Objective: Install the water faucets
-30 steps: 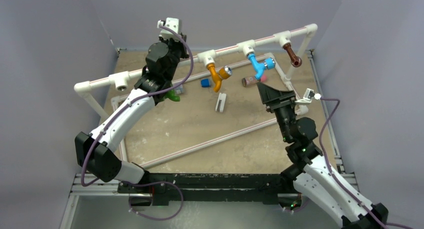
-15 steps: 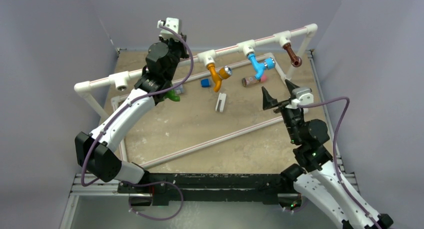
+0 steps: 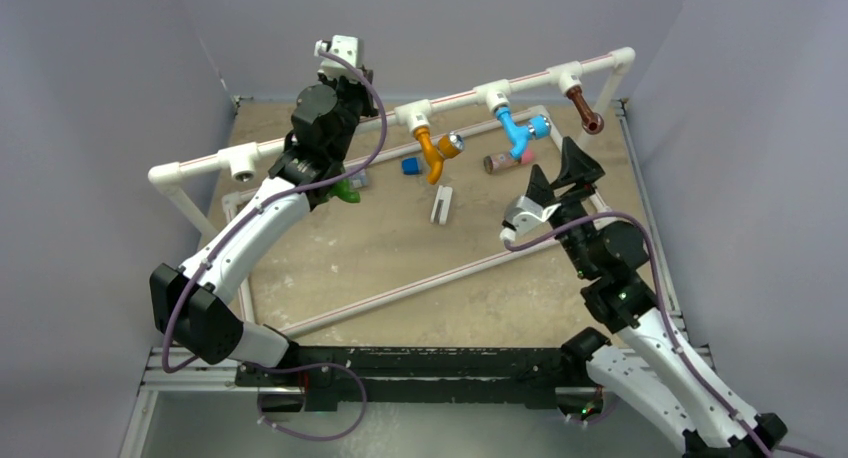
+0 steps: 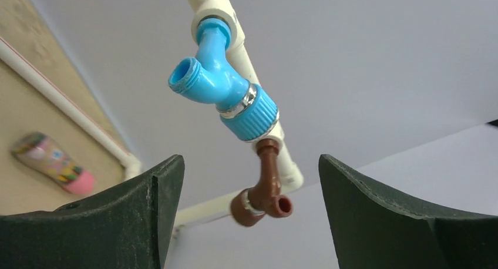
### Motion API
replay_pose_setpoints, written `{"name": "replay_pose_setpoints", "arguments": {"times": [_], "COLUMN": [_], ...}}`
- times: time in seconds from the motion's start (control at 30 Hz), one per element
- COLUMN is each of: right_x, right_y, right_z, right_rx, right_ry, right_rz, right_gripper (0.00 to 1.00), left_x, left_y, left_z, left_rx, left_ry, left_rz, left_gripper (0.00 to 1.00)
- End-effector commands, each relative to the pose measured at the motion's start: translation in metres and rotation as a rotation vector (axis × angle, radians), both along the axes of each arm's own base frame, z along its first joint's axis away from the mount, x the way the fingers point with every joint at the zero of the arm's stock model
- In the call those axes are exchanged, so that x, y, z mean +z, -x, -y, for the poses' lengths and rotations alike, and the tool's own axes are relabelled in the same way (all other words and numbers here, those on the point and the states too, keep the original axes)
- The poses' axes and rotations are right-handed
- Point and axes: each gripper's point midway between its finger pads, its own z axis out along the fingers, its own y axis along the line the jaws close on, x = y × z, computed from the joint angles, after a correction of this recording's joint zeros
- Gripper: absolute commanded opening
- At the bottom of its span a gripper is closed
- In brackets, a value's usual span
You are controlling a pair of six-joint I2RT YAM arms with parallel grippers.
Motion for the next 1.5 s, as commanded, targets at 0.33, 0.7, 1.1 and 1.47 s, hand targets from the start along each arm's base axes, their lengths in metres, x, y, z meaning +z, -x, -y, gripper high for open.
{"name": "replay_pose_setpoints", "arguments": {"times": [0.33, 0.7, 1.1, 1.47], "right_x": [0.062, 0.053, 0.022, 0.003], "right_y": [-0.013, -0.036, -0.051, -0.063], "right_z": [-0.019, -0.037, -0.037, -0.034], "right_rx": [-0.149, -0.159, -0.164, -0.167], "right_ry": [0.426, 0.414, 0.332, 0.143], "right_rz": [0.353, 0.31, 0.197, 0.071], "right_gripper": [0.88, 0.8, 0.53, 0.0], "left_x": [-0.176, -0.175, -0.172, -0.173], "left_y": [0.027, 0.027, 0.028, 0.028], "left_z": [0.014, 0.014, 0.014, 0.014], "left_rx": [-0.112, -0.11, -0.115, -0.113], "left_ry": [-0.3, -0.297, -0.293, -0.295], "left_rz": [-0.462, -0.458, -0.453, -0.454], "left_gripper": [0.0, 0.0, 0.0, 0.0]}}
